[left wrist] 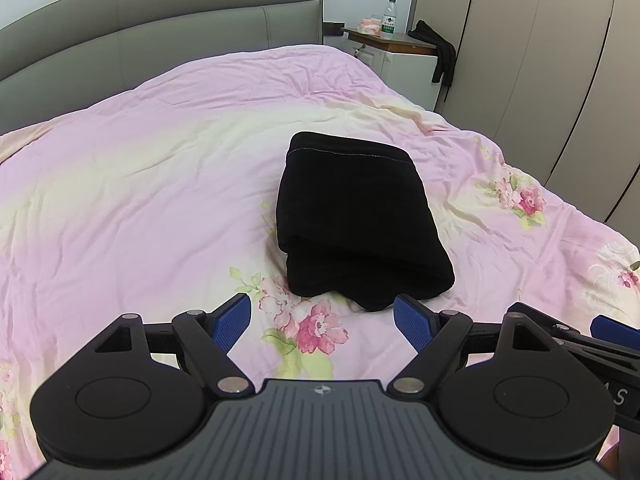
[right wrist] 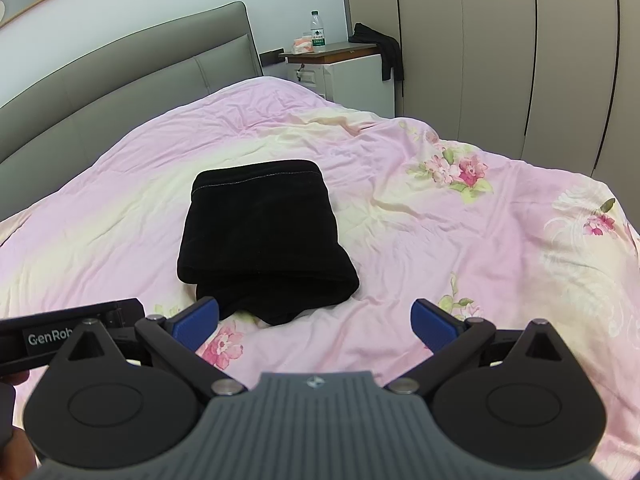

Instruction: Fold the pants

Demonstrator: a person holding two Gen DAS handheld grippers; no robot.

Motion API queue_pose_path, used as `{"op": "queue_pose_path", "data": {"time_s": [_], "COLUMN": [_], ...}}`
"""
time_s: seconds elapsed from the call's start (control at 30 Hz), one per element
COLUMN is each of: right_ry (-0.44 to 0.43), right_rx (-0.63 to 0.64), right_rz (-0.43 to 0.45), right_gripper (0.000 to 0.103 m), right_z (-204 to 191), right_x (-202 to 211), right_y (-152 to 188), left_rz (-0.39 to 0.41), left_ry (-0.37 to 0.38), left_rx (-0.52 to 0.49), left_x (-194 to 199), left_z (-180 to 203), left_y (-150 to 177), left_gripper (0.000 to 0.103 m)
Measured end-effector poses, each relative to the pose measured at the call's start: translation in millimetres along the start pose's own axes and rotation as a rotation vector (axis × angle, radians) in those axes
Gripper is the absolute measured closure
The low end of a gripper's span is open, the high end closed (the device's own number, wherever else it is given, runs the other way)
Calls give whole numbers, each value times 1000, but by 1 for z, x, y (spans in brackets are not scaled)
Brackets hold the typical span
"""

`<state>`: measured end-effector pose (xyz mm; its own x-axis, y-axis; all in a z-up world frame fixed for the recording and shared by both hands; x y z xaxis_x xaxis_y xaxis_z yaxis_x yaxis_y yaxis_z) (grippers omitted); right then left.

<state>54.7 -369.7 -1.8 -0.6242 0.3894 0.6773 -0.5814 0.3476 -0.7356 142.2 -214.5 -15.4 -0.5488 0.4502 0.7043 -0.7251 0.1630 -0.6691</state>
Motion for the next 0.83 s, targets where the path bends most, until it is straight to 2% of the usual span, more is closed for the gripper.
{"op": "queue_pose_path", "data": {"time_s": [0.83], "right_ry": [3], "right_rx": [-14], "right_rz": [-1], "right_gripper": [5], "right_z": [3], "right_x": [3], "right_y": [7], "left_rz": [16], "left_ry": [8], "left_rx": [-4], "left_x": [4], "left_z": [-4], "left_y": [1], "left_gripper": [8]}}
Point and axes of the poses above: each gripper's, at about its wrist camera, not at the fingertips, and x roughly against the way its jaws point, z to its right, y to its underside, the point moved 8 cm from there along -x, roughly the way its jaws point, and after that the axes turned 10 degrees about y, right-handed, at the moved point
